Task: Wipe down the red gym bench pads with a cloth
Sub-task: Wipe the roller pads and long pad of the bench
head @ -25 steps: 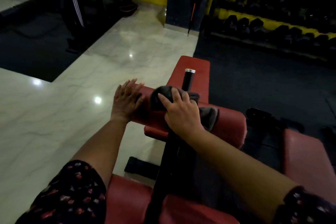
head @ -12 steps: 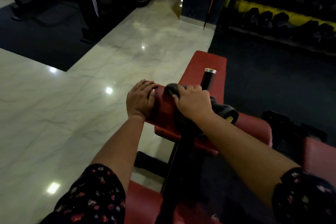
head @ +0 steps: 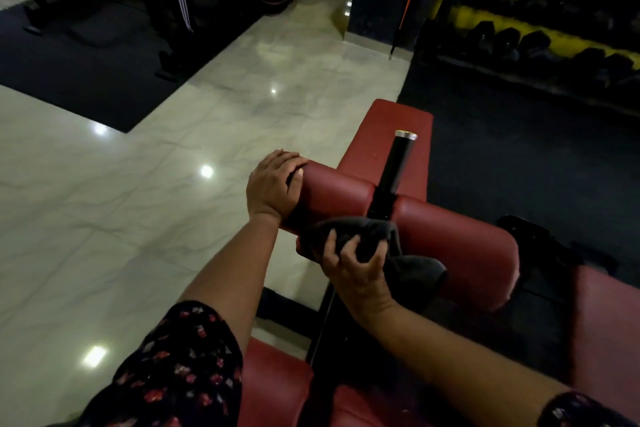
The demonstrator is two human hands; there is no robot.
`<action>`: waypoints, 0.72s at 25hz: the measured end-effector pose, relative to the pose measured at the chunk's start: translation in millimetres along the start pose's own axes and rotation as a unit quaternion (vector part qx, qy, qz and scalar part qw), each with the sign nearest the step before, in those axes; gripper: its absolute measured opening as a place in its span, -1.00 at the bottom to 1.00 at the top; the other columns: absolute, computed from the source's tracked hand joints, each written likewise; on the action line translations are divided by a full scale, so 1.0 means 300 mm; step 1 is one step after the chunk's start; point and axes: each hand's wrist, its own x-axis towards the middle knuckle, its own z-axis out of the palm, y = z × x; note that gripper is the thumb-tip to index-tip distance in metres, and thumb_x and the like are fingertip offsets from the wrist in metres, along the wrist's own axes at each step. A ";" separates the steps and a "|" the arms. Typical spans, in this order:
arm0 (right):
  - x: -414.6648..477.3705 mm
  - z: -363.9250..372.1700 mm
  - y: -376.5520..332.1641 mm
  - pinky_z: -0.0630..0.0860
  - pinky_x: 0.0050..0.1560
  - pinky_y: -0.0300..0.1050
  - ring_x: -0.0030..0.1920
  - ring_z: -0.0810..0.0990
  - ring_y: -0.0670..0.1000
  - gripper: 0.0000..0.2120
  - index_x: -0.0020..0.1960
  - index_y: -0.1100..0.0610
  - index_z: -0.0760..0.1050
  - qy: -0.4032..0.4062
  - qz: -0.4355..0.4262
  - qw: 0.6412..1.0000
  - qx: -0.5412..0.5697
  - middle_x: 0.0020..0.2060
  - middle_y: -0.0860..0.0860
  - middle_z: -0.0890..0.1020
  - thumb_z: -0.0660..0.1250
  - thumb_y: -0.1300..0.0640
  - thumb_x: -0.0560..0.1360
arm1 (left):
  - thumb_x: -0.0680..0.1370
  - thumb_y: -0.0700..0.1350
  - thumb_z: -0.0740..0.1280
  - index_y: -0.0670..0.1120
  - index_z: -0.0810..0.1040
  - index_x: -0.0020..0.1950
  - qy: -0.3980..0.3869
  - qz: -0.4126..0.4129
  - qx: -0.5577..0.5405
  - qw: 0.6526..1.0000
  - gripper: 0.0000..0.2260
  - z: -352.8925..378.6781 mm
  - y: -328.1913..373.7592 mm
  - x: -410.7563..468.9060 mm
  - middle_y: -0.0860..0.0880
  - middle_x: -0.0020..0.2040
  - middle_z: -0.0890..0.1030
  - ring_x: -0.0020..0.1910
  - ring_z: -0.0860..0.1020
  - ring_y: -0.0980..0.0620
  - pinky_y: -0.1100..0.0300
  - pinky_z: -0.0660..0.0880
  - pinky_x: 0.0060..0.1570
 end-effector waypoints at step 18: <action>0.505 -0.107 0.370 0.36 0.15 0.17 0.15 0.49 0.22 -0.57 0.36 -0.14 0.40 -0.278 0.222 0.857 0.373 0.21 0.04 0.49 0.12 -0.14 0.50 | 0.64 0.09 -0.03 0.05 0.21 0.55 -0.020 -0.059 -0.095 0.994 -0.53 -0.013 -0.055 -0.177 -0.01 0.57 0.16 0.50 0.20 -0.11 -0.02 0.28 0.42</action>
